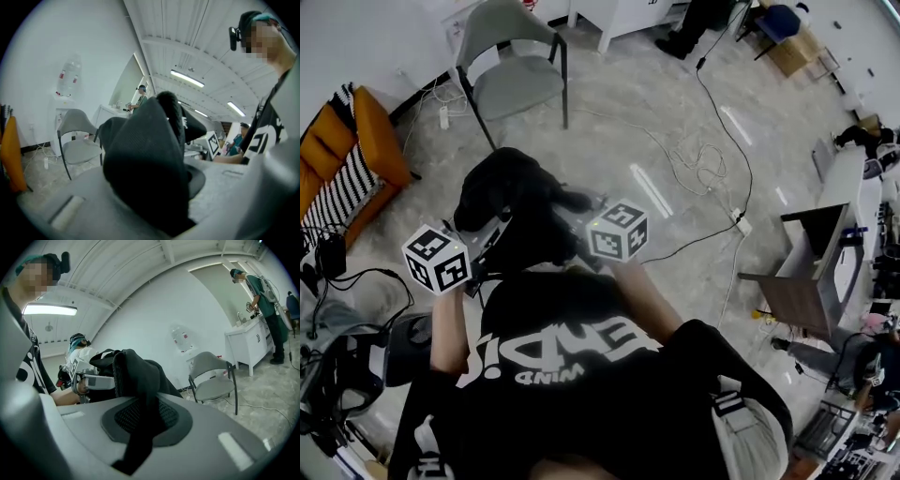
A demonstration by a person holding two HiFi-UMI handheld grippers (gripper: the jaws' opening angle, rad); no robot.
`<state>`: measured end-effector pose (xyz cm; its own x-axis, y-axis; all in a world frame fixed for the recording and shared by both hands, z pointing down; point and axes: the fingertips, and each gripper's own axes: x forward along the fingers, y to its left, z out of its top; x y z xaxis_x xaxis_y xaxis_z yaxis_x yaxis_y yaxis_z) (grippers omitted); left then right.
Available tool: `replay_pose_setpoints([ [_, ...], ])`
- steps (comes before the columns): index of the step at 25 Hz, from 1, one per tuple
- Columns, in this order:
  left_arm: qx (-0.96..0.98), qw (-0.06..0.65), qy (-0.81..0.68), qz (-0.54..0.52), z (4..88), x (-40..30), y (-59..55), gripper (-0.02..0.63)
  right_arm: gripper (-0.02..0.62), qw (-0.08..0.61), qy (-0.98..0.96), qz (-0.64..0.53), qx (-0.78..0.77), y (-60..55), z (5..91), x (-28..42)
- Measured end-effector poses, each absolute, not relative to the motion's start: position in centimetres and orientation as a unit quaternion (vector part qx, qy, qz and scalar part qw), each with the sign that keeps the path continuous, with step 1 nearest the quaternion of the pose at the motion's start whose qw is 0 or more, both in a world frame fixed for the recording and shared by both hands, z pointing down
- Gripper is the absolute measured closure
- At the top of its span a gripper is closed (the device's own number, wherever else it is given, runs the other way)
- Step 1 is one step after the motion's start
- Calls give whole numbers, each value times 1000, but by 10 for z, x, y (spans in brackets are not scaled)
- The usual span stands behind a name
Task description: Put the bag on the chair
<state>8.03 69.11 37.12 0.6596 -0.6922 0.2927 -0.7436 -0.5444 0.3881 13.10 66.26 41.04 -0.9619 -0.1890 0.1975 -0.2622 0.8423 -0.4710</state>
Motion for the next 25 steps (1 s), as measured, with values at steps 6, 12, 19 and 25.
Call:
replay_pose_setpoints([
  [6,870,229,-434,44,366,107,674,535,554,71,-963,241,102,642,404,156],
  [12,864,224,-450,27,359,121,651,534,554,76,-969,221,86,617,395,170],
  [19,866,232,-441,36,372,123,607,535,554,77,-967,225,89,576,406,172],
  [25,869,245,-429,32,383,111,548,535,554,80,-963,237,97,518,417,161],
])
